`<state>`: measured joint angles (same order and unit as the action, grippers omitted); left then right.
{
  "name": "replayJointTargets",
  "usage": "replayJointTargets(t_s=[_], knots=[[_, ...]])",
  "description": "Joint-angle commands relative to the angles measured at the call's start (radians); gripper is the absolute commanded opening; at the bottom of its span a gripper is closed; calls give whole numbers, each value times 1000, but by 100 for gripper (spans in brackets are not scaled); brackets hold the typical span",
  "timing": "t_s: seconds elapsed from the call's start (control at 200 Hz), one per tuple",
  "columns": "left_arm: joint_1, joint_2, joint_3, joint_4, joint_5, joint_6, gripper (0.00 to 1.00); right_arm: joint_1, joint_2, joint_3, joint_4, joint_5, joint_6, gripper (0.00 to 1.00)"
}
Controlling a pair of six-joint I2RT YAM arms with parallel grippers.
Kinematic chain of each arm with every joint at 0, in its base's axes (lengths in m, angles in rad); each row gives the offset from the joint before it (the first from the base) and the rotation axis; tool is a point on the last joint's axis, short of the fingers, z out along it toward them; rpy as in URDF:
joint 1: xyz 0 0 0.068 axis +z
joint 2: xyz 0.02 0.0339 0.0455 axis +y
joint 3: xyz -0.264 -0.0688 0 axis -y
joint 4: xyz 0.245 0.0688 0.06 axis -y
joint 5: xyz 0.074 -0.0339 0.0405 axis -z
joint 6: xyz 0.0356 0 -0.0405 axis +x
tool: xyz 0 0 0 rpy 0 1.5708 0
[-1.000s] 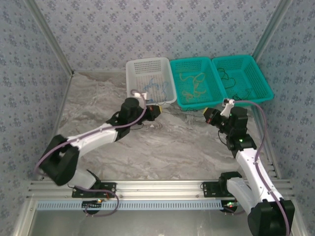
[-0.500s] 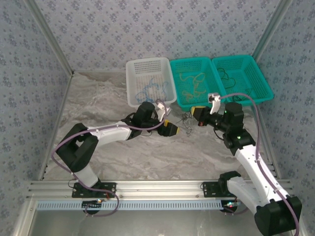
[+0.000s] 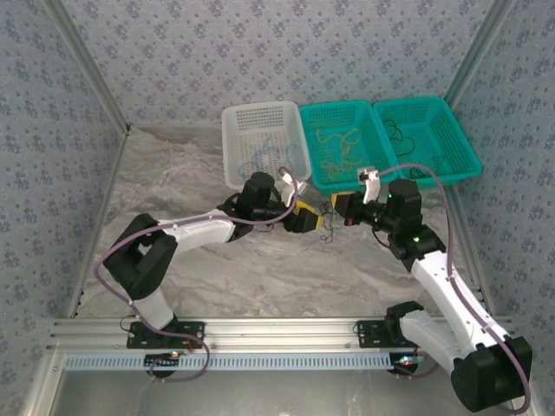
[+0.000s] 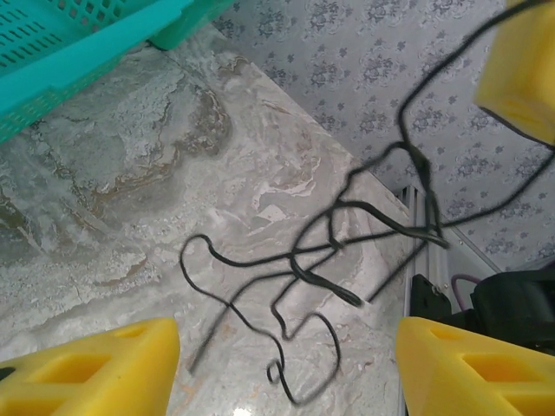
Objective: Untangle the cables
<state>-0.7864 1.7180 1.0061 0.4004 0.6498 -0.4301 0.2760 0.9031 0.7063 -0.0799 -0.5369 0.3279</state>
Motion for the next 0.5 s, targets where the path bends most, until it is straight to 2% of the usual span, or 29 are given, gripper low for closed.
replayJointTargets(t_s=[0.0, 0.105, 0.285, 0.495], knots=[[-5, 24, 46, 29, 10, -4, 67, 8, 2, 37, 13, -2, 7, 0], [-8, 32, 42, 28, -25, -8, 62, 9, 4, 35, 16, 12, 14, 0], [-9, 50, 27, 56, -51, -35, 36, 14, 8, 31, 24, 24, 25, 0], [-18, 81, 46, 46, -69, -49, 35, 17, 9, 29, 32, 27, 33, 0]])
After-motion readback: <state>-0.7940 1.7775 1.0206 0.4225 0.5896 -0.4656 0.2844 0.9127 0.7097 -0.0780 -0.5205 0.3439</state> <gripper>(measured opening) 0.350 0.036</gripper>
